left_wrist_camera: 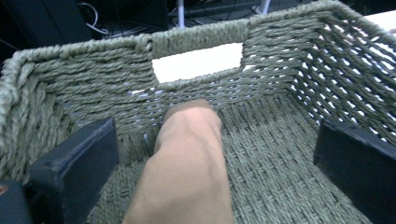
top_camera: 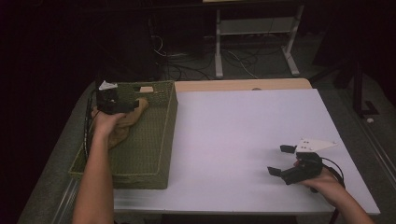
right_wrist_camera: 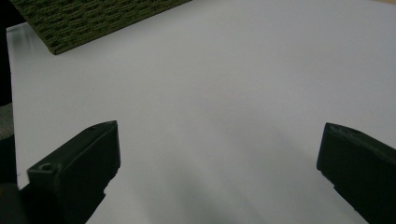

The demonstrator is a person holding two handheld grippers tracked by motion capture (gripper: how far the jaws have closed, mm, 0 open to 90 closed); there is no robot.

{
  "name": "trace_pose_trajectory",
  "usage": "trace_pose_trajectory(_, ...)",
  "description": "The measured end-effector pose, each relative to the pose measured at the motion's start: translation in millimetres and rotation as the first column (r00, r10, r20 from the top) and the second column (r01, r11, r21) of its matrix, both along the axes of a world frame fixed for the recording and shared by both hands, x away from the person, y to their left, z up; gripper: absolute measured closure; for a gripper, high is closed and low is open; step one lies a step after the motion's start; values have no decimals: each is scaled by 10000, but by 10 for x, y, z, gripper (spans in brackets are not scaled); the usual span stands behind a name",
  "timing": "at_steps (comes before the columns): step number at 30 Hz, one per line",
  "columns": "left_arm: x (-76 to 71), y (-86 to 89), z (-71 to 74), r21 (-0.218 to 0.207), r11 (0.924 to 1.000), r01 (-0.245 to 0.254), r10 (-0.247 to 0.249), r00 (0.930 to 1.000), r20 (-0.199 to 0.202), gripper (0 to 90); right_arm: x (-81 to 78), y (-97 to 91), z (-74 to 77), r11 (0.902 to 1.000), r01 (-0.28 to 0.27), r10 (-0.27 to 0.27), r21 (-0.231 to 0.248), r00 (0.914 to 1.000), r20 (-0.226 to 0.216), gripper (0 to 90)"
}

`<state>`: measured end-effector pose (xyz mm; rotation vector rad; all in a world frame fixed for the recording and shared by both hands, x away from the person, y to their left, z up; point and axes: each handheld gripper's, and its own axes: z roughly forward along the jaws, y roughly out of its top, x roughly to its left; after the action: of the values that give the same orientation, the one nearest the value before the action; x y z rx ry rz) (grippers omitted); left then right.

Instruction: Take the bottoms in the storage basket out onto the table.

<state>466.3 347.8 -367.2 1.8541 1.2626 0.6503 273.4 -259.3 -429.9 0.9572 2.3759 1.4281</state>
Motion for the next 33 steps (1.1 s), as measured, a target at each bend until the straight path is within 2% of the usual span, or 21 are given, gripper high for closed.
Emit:
trace_pose_trajectory(2, 5, 8, -9, 137, 9999, -94, 94, 9999, 56, 71, -1, 1, 1, 10000, -4, 4, 8, 10000, -1, 1)
trace_pose_trajectory(4, 18, 16, -15, 141, 9998, -134, 133, 9999, 58, 71, -2, 2, 1, 10000, -20, 20, 19, 10000, 15, 1)
trace_pose_trajectory(7, 51, 22, -8, 365, 9993, -123, 122, 9999, 36, 76, -4, 5, 1, 10000, -35, 35, 35, 10000, 12, 1)
trace_pose_trajectory(11, 109, 37, -22, 440, 9990, -104, 115, 9996, -253, 86, 4, 9, 1, 10000, -22, 22, 29, 10000, -11, 1)
trace_pose_trajectory(18, 165, 25, -32, 612, 9981, -86, 107, 9994, -334, 127, 4, 4, 2, 10000, -4, 5, 57, 10000, -26, 1)
trace_pose_trajectory(21, 167, 20, -55, 777, 9969, -102, 136, 9990, -432, 142, 0, 0, 2, 10000, 8, -8, 59, 10000, -18, 1)
trace_pose_trajectory(24, 169, 4, -81, 743, 9972, -42, 89, 9980, -622, 166, -3, -3, 1, 10000, 15, -14, 57, 10000, -30, 0)
trace_pose_trajectory(31, 187, -41, -140, 1040, 9946, 23, 73, 9958, -910, 158, -5, 6, 3, 10000, -5, 5, 74, 10000, -20, 1)
trace_pose_trajectory(33, 191, -48, -150, 993, 9951, 25, 70, 9954, -960, 158, -4, 5, 3, 10000, -13, 13, 68, 10000, -15, 1)
